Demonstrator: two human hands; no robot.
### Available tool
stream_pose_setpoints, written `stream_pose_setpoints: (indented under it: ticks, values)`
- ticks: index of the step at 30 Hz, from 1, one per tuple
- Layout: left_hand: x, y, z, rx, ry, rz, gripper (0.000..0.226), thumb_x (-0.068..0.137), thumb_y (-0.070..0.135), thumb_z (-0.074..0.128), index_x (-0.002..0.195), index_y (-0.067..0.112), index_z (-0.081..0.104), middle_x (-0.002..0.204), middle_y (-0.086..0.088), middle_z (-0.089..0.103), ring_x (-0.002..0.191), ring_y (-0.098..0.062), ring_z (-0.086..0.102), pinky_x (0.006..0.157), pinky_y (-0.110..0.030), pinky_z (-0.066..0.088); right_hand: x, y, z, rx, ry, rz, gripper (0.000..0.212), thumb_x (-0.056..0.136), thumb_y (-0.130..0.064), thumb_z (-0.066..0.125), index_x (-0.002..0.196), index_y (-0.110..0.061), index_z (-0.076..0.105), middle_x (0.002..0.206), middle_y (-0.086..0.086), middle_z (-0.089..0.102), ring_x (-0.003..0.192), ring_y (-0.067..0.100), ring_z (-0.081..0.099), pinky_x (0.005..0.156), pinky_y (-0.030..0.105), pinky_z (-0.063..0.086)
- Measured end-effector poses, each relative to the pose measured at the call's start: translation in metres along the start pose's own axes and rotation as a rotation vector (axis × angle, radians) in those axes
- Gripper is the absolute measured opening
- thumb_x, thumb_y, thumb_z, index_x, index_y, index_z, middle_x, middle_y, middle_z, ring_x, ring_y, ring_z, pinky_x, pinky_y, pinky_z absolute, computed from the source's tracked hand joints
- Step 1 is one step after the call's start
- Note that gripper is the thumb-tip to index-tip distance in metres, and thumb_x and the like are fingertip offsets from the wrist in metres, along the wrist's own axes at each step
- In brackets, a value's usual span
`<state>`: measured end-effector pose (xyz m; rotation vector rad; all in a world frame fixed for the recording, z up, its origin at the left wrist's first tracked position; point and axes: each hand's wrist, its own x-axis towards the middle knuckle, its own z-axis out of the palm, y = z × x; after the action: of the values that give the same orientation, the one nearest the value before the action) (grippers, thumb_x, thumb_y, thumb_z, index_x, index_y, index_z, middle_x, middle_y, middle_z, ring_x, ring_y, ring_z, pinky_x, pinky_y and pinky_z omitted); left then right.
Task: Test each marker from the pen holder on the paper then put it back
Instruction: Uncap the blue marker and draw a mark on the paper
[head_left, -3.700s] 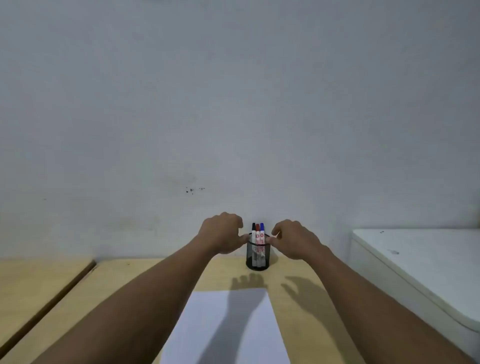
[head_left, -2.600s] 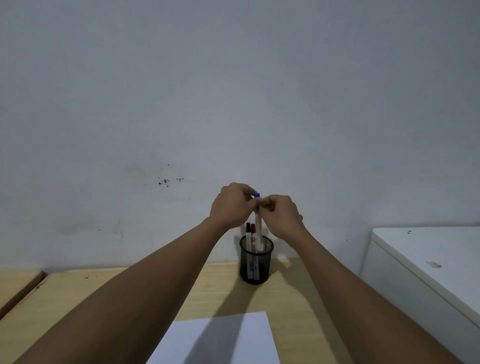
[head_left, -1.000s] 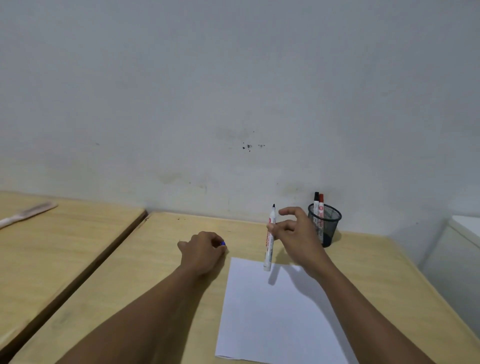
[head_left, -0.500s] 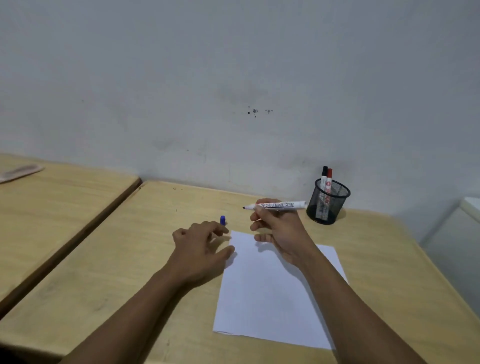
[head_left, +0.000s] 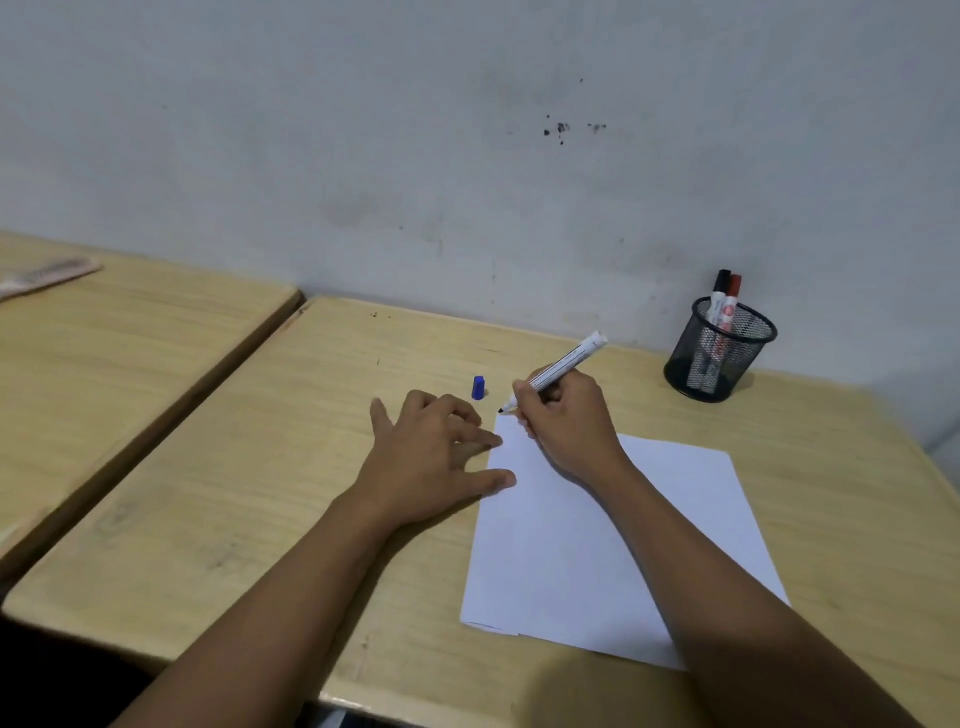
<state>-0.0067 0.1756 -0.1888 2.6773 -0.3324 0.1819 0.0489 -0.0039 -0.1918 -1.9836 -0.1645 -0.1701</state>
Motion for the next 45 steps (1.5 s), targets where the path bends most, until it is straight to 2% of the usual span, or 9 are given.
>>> stream_pose_setpoints:
  ticks: [4,12,15,25,33,37,40,43,45]
  values:
    - [0.002,-0.001,-0.001,0.019,-0.024,-0.002,0.066,0.061,0.086,0.056,0.116,0.049,0.066,0.126,0.023,0.051,0.125,-0.008,0.033,0.11,-0.067,0.012,0.002,0.002,0.001,-0.053,0.006,-0.007,0.025,0.095,-0.028,0.063,0.085,-0.005,0.07,0.067,-0.003,0.07,0.055,0.005,0.064,0.055,0.015,0.047]
    - [0.004,-0.003,0.0,0.02,-0.02,0.001,0.067,0.061,0.086,0.055,0.116,0.048,0.067,0.126,0.022,0.051,0.125,-0.008,0.032,0.11,-0.068,0.012,0.004,0.003,0.004,-0.116,0.021,-0.007,0.024,0.095,-0.031,0.064,0.093,-0.007,0.07,0.076,0.0,0.074,0.07,0.014,0.072,0.061,0.022,0.053]
    - [0.004,-0.004,0.001,0.016,-0.021,0.002,0.067,0.061,0.085,0.056,0.115,0.048,0.067,0.126,0.022,0.052,0.125,-0.008,0.033,0.111,-0.068,0.011,0.004,0.002,0.003,-0.127,0.02,0.005,0.024,0.096,-0.03,0.064,0.093,-0.008,0.07,0.077,-0.001,0.074,0.07,0.011,0.071,0.06,0.019,0.049]
    - [0.003,-0.003,0.001,0.004,-0.023,0.003,0.065,0.062,0.084,0.058,0.115,0.047,0.067,0.126,0.022,0.052,0.127,-0.009,0.033,0.111,-0.069,0.009,0.001,-0.001,0.001,-0.143,-0.004,-0.013,0.022,0.094,-0.028,0.065,0.09,-0.008,0.07,0.076,0.006,0.074,0.071,0.021,0.071,0.062,0.03,0.054]
    - [0.004,-0.005,0.003,-0.015,-0.004,0.006,0.064,0.061,0.084,0.059,0.113,0.047,0.068,0.123,0.023,0.053,0.125,-0.008,0.033,0.111,-0.068,0.009,-0.001,-0.005,0.001,-0.142,-0.034,-0.014,0.017,0.093,-0.025,0.067,0.092,-0.008,0.069,0.075,0.0,0.07,0.066,0.01,0.067,0.059,0.019,0.048]
    - [0.005,-0.004,0.001,-0.012,0.008,-0.003,0.066,0.056,0.085,0.061,0.109,0.045,0.065,0.122,0.025,0.053,0.124,-0.008,0.035,0.111,-0.066,0.011,0.002,-0.012,-0.007,0.177,-0.02,0.109,0.018,0.095,-0.015,0.065,0.081,-0.004,0.068,0.064,0.007,0.067,0.051,0.016,0.059,0.05,0.029,0.046]
    - [0.007,0.001,-0.001,-0.078,0.035,-0.087,0.074,0.052,0.079,0.067,0.114,0.043,0.051,0.115,0.024,0.05,0.118,-0.006,0.041,0.11,-0.057,0.017,0.01,-0.024,-0.024,0.47,0.013,0.21,0.021,0.096,-0.016,0.064,0.085,0.001,0.07,0.068,0.015,0.064,0.053,0.02,0.054,0.049,0.03,0.046]
    - [0.022,0.012,-0.008,-0.235,0.112,-0.198,0.072,0.066,0.073,0.062,0.127,0.04,0.043,0.107,0.02,0.052,0.109,-0.006,0.049,0.104,-0.047,0.022,0.017,-0.042,-0.042,0.548,0.088,0.155,0.023,0.096,-0.017,0.063,0.088,0.003,0.07,0.07,0.014,0.065,0.053,0.017,0.057,0.048,0.024,0.05]
    - [0.039,0.016,-0.014,-0.193,0.093,-0.249,0.058,0.08,0.063,0.056,0.131,0.037,0.045,0.104,0.019,0.055,0.107,-0.007,0.054,0.1,-0.046,0.024,0.016,-0.052,-0.052,0.552,0.094,0.107,0.022,0.097,-0.017,0.063,0.087,0.002,0.069,0.069,0.014,0.065,0.052,0.018,0.058,0.047,0.024,0.05]
